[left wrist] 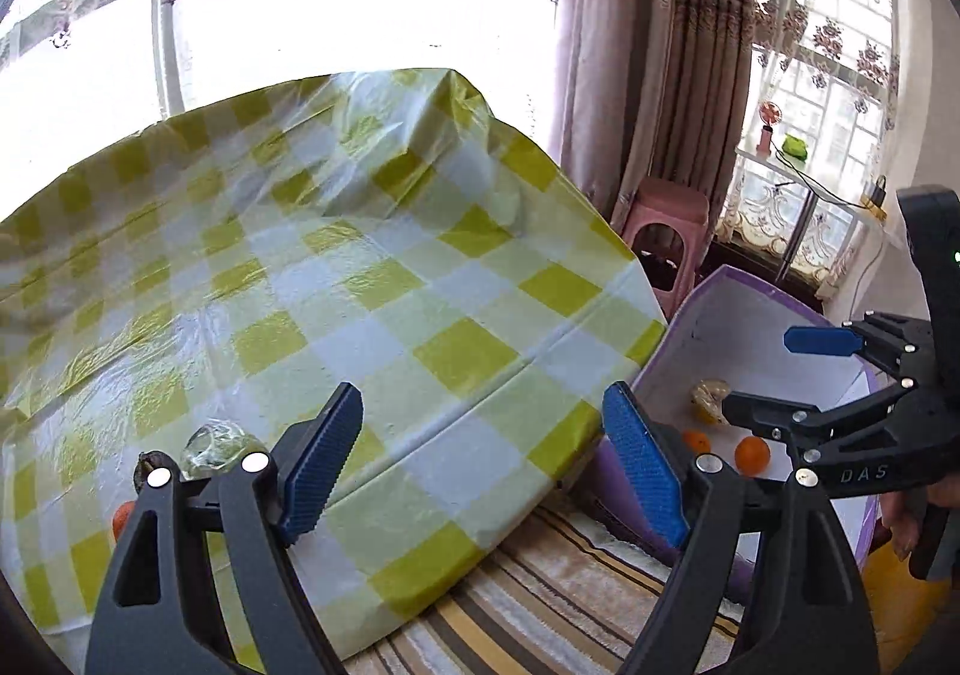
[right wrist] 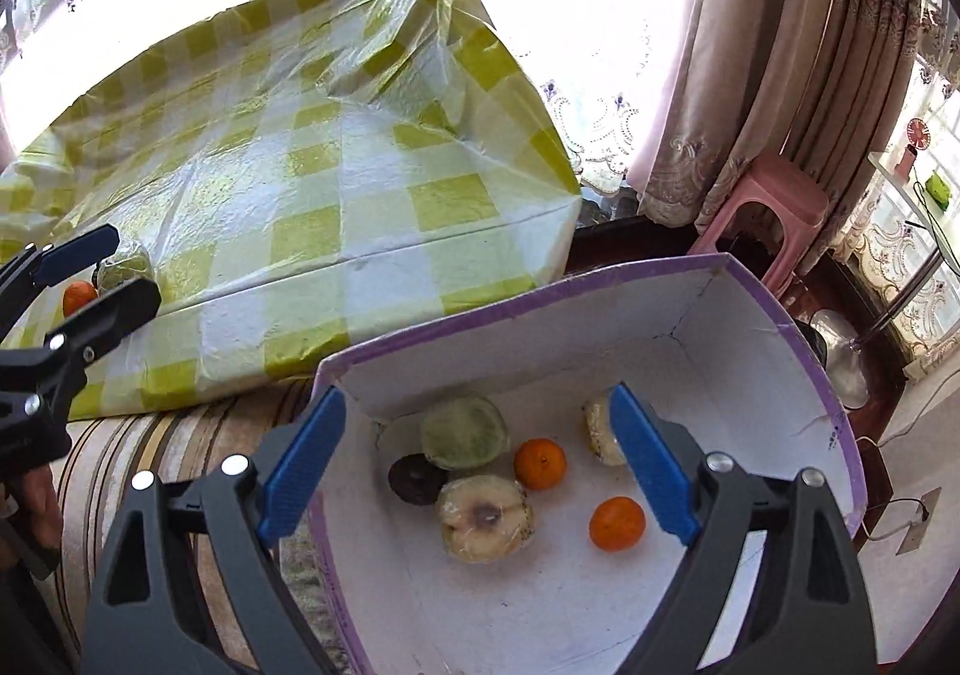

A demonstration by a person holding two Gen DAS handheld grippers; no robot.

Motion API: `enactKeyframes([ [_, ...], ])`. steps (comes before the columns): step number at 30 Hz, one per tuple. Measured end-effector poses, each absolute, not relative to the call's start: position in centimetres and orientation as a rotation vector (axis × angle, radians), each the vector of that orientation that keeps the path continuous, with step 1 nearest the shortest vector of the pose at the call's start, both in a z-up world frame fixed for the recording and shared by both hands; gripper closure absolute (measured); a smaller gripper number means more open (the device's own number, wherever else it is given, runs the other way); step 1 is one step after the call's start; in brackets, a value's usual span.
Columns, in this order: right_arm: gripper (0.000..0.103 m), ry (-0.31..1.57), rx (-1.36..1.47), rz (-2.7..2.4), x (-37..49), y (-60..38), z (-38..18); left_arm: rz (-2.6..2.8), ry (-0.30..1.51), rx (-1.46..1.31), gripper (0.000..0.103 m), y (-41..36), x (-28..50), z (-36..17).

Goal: Organize fruits
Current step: 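Move both open tools back over the remaining fruits on the table, then grasp the dark brown fruit with the left tool while the right grasps the wrapped green fruit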

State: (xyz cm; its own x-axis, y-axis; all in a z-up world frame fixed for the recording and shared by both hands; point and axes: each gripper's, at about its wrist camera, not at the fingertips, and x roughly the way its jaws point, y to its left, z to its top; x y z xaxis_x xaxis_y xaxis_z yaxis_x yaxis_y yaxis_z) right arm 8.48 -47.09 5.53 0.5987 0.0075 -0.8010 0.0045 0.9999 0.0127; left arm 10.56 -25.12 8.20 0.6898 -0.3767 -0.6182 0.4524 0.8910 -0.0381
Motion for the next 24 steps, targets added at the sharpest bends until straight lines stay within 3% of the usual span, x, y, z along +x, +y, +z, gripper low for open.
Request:
enactKeyframes([
  [14,0.013,0.911,-0.064,0.229,10.5,-35.6,5.4,-0.164,0.706,-0.146,0.029,-10.5,14.6,8.5],
  [24,0.013,0.855,-0.086,0.340,11.9,-28.8,5.2,-0.113,0.835,-0.236,0.040,-6.4,16.9,6.0],
])
